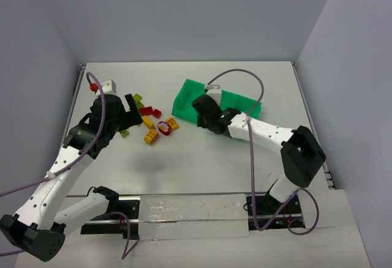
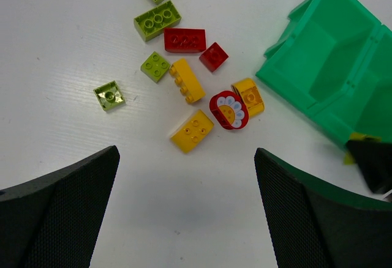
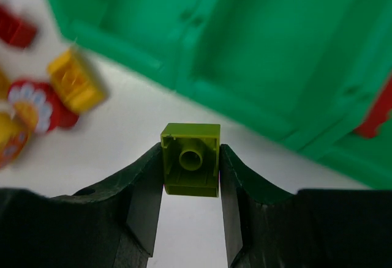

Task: Sort the legos into containers by color

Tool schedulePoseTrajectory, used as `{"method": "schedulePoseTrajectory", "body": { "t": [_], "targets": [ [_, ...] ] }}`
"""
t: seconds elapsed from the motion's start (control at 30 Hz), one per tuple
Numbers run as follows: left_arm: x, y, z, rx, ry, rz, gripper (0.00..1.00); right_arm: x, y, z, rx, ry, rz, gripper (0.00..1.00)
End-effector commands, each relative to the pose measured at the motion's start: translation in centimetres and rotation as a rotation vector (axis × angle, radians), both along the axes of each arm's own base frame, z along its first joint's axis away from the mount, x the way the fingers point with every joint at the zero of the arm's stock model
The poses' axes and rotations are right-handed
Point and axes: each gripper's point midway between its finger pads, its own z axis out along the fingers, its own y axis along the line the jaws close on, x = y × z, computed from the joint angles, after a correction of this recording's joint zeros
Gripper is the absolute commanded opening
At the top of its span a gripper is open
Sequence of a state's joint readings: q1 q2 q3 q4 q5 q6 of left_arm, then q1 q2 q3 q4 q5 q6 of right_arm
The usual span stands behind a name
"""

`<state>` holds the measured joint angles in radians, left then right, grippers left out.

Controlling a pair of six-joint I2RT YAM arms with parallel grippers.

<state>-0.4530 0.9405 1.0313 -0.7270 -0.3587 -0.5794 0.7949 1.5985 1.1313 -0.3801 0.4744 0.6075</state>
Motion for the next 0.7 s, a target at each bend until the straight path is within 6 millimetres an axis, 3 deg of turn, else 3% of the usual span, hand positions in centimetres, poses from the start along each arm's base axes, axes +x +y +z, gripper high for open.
{"method": "schedulePoseTrajectory", "body": {
  "t": [0.0,0.1,0.17,0.27,0.3,0.5,0.6,0.67],
  "targets": [
    [0.0,0.1,1.8,0.002,-0.041,-0.007,0.99,4.2,-4.7,2.0,-0.080,-0.084,-0.093,0.21],
    [-0.1,0.0,1.9,-0.002,-0.040,-0.010,0.99,6.2,-5.8,2.2,-0.102,-0.095,-0.116,0.23],
    [-0.2,0.1,2.2,-0.002,-0.044,-0.010,0.99,7.6,-6.2,2.4,-0.125,-0.106,-0.128,0.38],
    [-0.3,0.3,2.5,0.000,-0.047,-0.005,0.99,8.9,-6.3,2.8,-0.134,-0.111,-0.148,0.73],
    [-0.4,0.4,2.5,0.000,-0.046,-0.003,0.99,9.1,-6.2,3.2,-0.129,-0.117,-0.147,0.78],
    [-0.8,0.7,2.6,0.000,-0.054,0.008,0.99,8.2,-4.4,6.2,-0.062,-0.170,-0.086,0.79],
    [-0.7,0.7,2.3,0.000,-0.050,0.008,0.99,6.1,-1.2,7.5,-0.025,-0.191,0.040,0.78],
    [-0.6,0.5,2.1,-0.005,-0.048,0.005,0.99,4.3,1.3,7.3,-0.017,-0.186,0.143,0.78]
  ]
}}
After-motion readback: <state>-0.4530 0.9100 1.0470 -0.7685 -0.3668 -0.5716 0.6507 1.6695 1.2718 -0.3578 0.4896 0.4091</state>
